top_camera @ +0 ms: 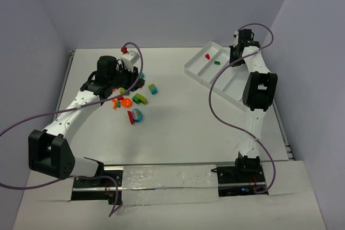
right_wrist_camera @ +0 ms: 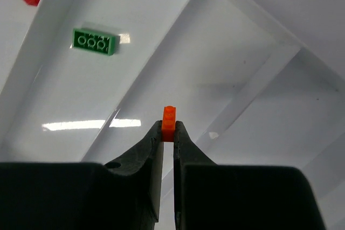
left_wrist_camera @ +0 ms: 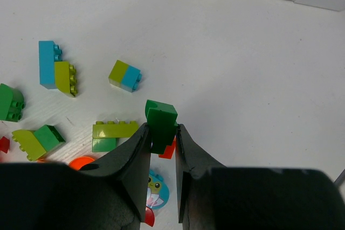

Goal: Sort the legos into containers by color

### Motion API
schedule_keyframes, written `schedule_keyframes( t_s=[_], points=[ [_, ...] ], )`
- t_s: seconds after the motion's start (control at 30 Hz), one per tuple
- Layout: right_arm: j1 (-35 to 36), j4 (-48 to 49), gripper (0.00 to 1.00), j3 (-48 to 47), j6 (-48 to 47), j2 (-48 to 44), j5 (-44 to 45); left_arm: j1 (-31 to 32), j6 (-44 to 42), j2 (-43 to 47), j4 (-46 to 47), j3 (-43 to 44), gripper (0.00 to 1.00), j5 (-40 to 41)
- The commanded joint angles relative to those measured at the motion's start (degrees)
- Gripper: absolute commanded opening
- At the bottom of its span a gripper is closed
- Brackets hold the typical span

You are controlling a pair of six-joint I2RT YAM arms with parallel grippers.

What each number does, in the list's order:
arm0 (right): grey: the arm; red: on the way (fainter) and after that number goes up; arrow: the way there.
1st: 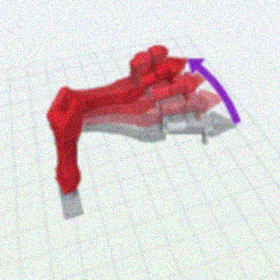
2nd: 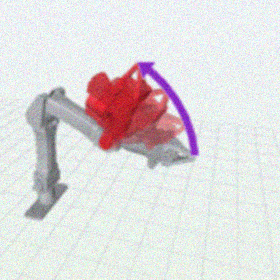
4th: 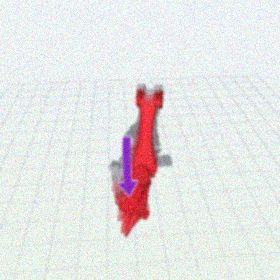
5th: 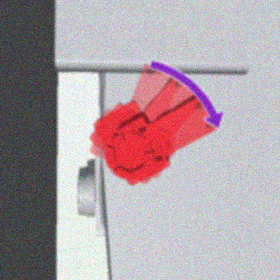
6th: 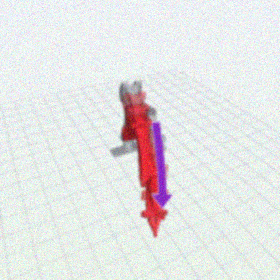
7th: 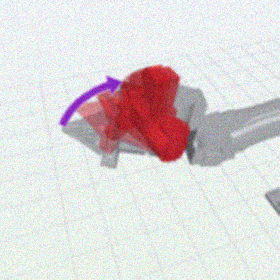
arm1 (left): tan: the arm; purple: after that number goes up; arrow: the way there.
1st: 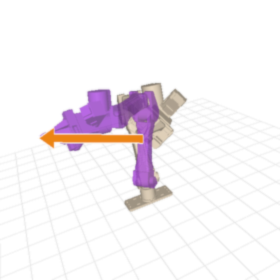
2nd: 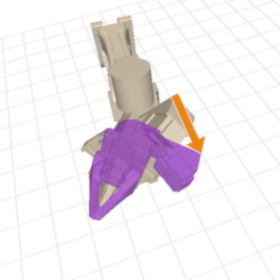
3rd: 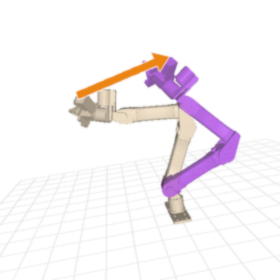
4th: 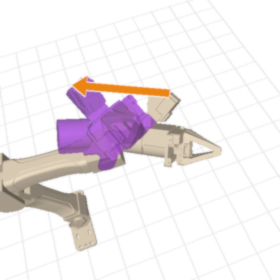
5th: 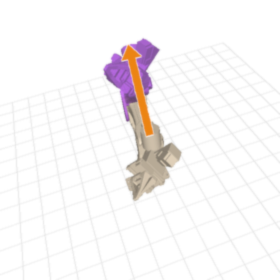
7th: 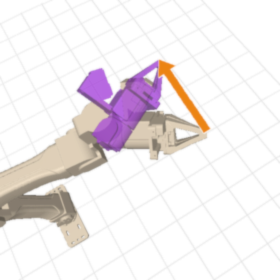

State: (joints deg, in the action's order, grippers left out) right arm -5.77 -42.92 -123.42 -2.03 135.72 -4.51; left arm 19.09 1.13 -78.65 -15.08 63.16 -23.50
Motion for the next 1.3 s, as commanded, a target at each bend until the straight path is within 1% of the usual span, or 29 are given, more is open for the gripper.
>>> schedule_keyframes(
  t_s=[0.0, 0.07, 0.13, 0.2, 0.27, 0.3, 0.33, 0.37, 0.5, 0.57, 0.6, 0.63, 0.7, 0.73, 0.77, 0.8, 0.83, 0.87, 0.93, 1.0, 1.07, 1.17, 1.27],
  points=[
    [-0.8, 0.6, 0.0, -5.3, 0.1, 1.5, 4.4, 0.2, 0.8, -0.3, 3.1, 2.8, 0.0, 0.9],
    [-0.9, 0.6, 0.07, -5.9, 0.1, 2.4, 4.4, 0.2, 0.8, -0.5, 2.9, 3.1, 0.0, 1.0],
    [-1.1, 0.6, 0.19, -6.1, 0.2, 2.8, 4.3, 0.2, 0.8, -0.6, 2.9, 3.4, 0.0, 1.2],
    [-1.1, 0.7, 0.26, -6.5, 0.3, 3.2, 4.3, 0.2, 0.9, -0.6, 2.9, 3.5, 0.0, 1.3],
    [-1.1, 0.7, 0.37, -6.9, 0.4, 3.6, 4.3, 0.1, 1.1, -0.8, 3.0, 3.7, 0.0, 1.5],
    [-1.1, 0.8, 0.37, -6.9, 0.4, 3.6, 4.3, 0.1, 1.2, -0.8, 2.9, 3.7, 0.0, 1.6],
    [-1.0, 0.8, 0.43, -7.2, 0.4, 3.7, 4.3, 0.1, 1.2, -0.9, 2.9, 3.8, 0.0, 1.8],
    [-1.0, 0.7, 0.47, -7.7, 0.4, 3.7, 4.3, 0.1, 1.2, -0.8, 3.0, 3.8, 0.0, 1.9],
    [-1.0, -0.2, 0.5, -8.6, 1.1, 2.2, 2.0, 0.1, 1.9, -0.8, 3.4, 3.7, 0.0, 2.4],
    [-0.8, -0.2, 0.5, -5.7, 1.8, -2.1, -3.2, 0.0, 3.6, -0.7, 3.7, 3.8, 0.0, 2.7],
    [-0.7, 0.5, 0.5, -3.4, 1.9, -4.6, -6.2, -0.1, 4.5, -0.7, 3.9, 3.9, 0.0, 2.8],
    [-0.4, 4.5, 0.5, 0.8, 3.4, -8.2, -9.4, -0.3, 6.5, -0.8, 3.9, 4.6, 0.0, 3.1],
    [0.5, 11.3, 0.54, 12.2, 5.4, -17.9, -17.6, -0.8, 9.7, -1.0, 3.4, 6.0, 0.0, 3.2],
    [1.5, 13.6, 0.54, 13.2, 5.8, -19.3, -18.5, -1.0, 11.5, -1.2, 3.1, 6.7, 0.0, 2.9],
    [3.3, 16.0, 0.57, 17.8, 6.3, -25.7, -22.7, -1.3, 14.3, -1.2, 2.7, 7.7, 0.0, 2.3],
    [4.6, 16.9, 0.6, 21.3, 7.0, -27.7, -27.4, -1.6, 16.3, -1.2, 2.3, 8.2, 0.0, 1.8],
    [7.8, 18.5, 0.61, 22.7, 7.6, -29.2, -29.7, -2.5, 20.6, -1.2, 2.0, 9.1, 0.0, 0.6],
    [7.9, 19.5, 0.62, 24.5, 8.5, -31.2, -31.5, -3.0, 23.5, -1.2, 2.0, 9.1, 0.0, 0.6],
    [13.3, 21.9, 0.64, 28.1, 10.4, -35.1, -34.7, -4.1, 30.3, -1.3, 0.5, 10.6, 0.0, 1.9],
    [16.7, 24.0, 0.65, 29.7, 12.4, -36.8, -36.8, -5.5, 36.4, -1.3, -0.4, 10.9, 0.0, 2.3],
    [21.7, 26.8, 0.65, 31.3, 16.3, -38.3, -37.0, -7.0, 42.8, -1.1, -2.1, 11.1, 0.0, 3.6],
    [25.9, 26.1, 0.64, 29.8, 19.6, -37.9, -33.5, -7.1, 45.3, -1.2, -5.1, 12.1, 0.0, 6.3],
    [30.4, 22.5, 0.58, 24.1, 23.1, -34.7, -30.1, -7.1, 48.0, -1.0, -8.4, 13.1, 0.0, 12.2]
  ],
)
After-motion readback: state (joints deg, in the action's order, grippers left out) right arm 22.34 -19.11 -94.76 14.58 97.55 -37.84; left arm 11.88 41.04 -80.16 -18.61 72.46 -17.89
